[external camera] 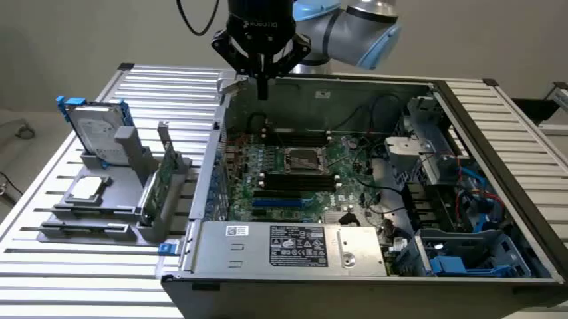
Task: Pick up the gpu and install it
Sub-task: 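Reach for the gpu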
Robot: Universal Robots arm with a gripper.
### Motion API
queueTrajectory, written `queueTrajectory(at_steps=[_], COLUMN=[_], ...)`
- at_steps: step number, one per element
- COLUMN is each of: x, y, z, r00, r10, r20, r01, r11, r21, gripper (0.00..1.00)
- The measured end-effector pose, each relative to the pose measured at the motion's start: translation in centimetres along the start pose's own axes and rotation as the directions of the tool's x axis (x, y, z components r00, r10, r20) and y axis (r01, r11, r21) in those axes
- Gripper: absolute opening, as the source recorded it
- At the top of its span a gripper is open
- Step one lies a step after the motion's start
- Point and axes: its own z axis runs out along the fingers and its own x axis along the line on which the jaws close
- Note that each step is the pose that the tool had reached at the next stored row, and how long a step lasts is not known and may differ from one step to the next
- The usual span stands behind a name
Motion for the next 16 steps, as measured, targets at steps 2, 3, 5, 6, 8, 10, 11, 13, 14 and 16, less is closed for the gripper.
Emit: queueTrajectory(at_steps=[2, 3, 5, 6, 8, 10, 11, 13, 14, 16], x=[0.0, 0.0, 0.0, 0.0, 0.0, 0.6, 1.0, 1.9, 2.4, 3.3], y=[0.0, 0.0, 0.0, 0.0, 0.0, -0.04, -0.07, -0.14, -0.18, -0.25], z=[0.0, 0.0, 0.0, 0.0, 0.0, 0.03, 0.05, 0.13, 0.2, 0.32], r00=[1.0, 1.0, 1.0, 1.0, 1.0, 1.0, 0.9999, 0.9999, 0.9999, 0.9999], r10=[0.0, 0.0, 0.0, 0.0, 0.0, 0.0, 0.001, 0.001, 0.001, 0.001], r20=[0.0, -0.0003, -0.0013, -0.0018, -0.0028, -0.0093, -0.0105, -0.0114, -0.012, -0.0134], r01=[0.0, 0.0, 0.0, 0.0, 0.0, 0.0, 0.0, -0.001, -0.001, -0.001], r11=[1.0, 1.0, 1.0, 1.0, 1.0, 1.0, 1.0, 1.0, 1.0, 1.0], r21=[0.0, 0.0, 0.0001, 0.0, 0.0001, 0.0005, 0.0007, 0.001, 0.0013, 0.0022], gripper=[0.11, 0.11, 0.11, 0.11, 0.11, 0.11, 0.11, 0.11, 0.11, 0.11])
